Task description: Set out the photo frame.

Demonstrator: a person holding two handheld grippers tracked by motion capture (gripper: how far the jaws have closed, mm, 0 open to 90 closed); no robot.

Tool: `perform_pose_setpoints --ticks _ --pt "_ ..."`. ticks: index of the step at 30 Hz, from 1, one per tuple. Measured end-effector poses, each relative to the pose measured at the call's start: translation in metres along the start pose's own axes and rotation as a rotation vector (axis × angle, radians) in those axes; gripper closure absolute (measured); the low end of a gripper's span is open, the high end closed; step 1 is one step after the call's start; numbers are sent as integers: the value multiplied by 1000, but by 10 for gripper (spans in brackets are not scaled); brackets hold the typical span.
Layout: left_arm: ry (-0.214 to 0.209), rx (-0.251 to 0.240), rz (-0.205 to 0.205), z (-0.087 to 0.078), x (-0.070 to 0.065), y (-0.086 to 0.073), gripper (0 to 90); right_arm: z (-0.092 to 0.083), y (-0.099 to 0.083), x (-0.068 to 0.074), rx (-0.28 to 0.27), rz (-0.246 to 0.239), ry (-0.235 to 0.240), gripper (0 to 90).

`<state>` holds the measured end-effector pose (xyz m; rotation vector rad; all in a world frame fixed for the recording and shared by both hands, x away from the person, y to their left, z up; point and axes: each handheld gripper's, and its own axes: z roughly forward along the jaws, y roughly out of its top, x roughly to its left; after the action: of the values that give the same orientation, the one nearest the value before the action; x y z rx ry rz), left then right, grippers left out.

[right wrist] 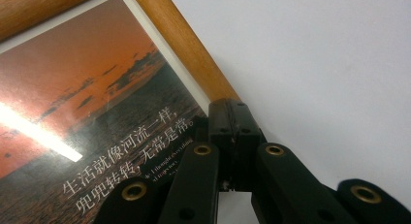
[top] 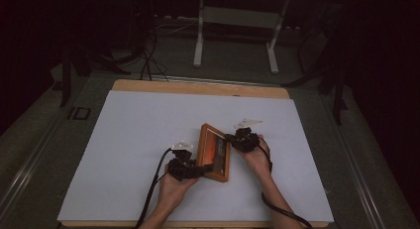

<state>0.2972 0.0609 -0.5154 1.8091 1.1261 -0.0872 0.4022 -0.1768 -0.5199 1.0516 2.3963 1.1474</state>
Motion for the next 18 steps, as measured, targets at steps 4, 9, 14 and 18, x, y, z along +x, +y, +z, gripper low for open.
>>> perform_pose_setpoints --ticks 4,9,14,18 --pt "-6 9 -8 0 1 1 503 0 0 -1 -1 0 3 900" --pt "-15 12 -44 -1 3 5 532 -3 -2 -3 2 4 -8 878" --pt "-2 18 -38 0 2 13 573 -11 -4 -8 10 8 -18 859" --pt "5 17 -15 0 0 20 604 -21 -6 -13 0 -1 -19 821"
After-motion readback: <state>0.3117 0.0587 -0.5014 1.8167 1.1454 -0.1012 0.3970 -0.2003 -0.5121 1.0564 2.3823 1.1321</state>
